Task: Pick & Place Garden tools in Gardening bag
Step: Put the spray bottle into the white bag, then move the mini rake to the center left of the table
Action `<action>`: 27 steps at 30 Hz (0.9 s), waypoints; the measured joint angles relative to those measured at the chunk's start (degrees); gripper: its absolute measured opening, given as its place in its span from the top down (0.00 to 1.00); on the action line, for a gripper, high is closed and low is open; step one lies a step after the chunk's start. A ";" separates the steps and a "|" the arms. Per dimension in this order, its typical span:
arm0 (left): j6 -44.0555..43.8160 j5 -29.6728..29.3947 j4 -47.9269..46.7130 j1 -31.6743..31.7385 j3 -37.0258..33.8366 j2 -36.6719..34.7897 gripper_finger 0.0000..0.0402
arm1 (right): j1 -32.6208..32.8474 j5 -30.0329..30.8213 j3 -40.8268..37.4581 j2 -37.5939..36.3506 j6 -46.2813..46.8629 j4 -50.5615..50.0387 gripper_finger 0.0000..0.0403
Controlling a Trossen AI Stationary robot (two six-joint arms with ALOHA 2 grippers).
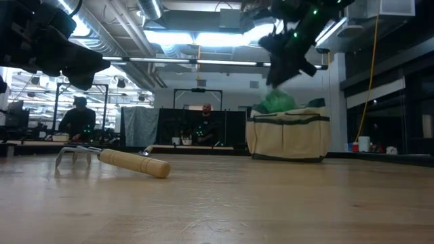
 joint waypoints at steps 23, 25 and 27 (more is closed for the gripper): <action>0.00 0.00 0.00 -0.01 0.00 0.00 0.74 | 4.51 -1.47 -0.09 -7.63 9.66 -3.10 0.72; 0.00 0.00 0.00 0.00 -0.02 0.00 0.74 | 6.64 -1.45 -0.09 -9.70 12.12 -2.12 0.72; 0.00 0.02 0.00 -0.02 -0.01 0.00 0.74 | 9.22 -1.45 -0.09 -11.23 13.99 -0.80 0.72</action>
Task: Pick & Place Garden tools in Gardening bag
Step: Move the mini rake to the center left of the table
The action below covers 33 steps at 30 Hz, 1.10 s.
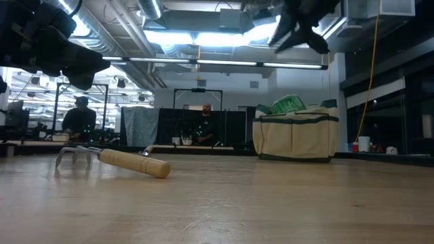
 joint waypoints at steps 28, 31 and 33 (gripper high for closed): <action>0.00 0.04 0.00 0.00 0.01 0.00 0.74 | 33.37 0.19 0.00 13.75 4.04 24.87 0.72; 0.00 0.06 0.00 0.02 0.00 0.00 0.74 | 33.53 0.17 0.00 17.01 4.03 26.43 0.71; 0.00 0.07 0.00 0.02 0.01 0.00 0.74 | 33.53 -0.55 0.00 19.10 4.04 29.01 0.70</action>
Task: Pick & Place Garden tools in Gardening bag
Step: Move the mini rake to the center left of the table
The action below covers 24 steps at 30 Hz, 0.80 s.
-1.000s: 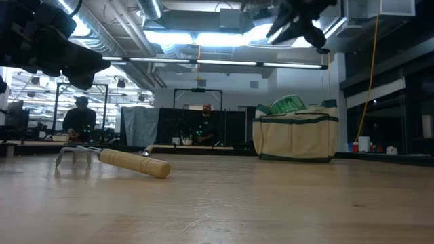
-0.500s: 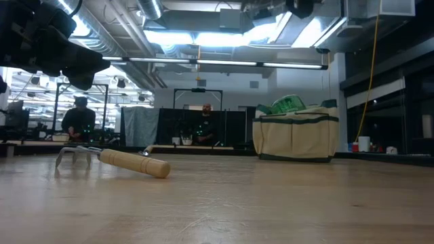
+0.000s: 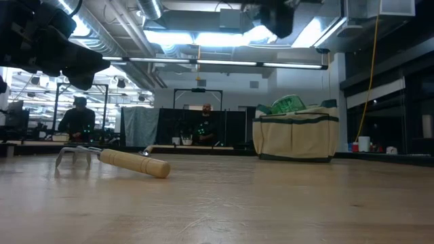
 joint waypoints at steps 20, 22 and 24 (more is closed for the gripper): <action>0.00 0.00 0.00 0.00 0.00 0.00 0.74 | 0.07 -8.26 0.00 13.57 -1.30 14.42 0.52; 0.00 0.00 0.00 0.00 -0.02 0.00 0.74 | 0.19 -8.26 0.00 13.64 -4.08 13.80 0.52; 0.00 0.00 -0.01 0.00 0.00 0.00 0.74 | 0.30 -8.26 0.00 13.64 -7.36 13.44 0.52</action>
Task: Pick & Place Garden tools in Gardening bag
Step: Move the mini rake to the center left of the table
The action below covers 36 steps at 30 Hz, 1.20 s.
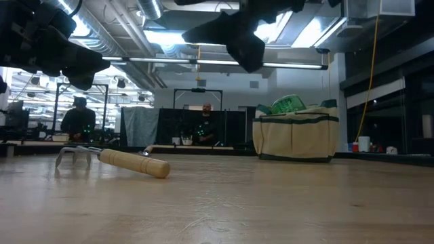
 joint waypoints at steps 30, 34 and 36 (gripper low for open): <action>0.00 0.00 0.01 0.00 -0.02 0.00 0.74 | 2.15 16.70 0.02 1.53 -17.78 -4.69 0.52; 0.00 0.00 -0.02 -0.01 -0.01 0.00 0.74 | 2.15 15.81 0.03 5.05 -17.76 -0.78 0.52; 0.00 0.00 -0.02 -0.02 -0.02 0.00 0.74 | 2.17 15.65 0.02 6.76 -17.73 2.10 0.52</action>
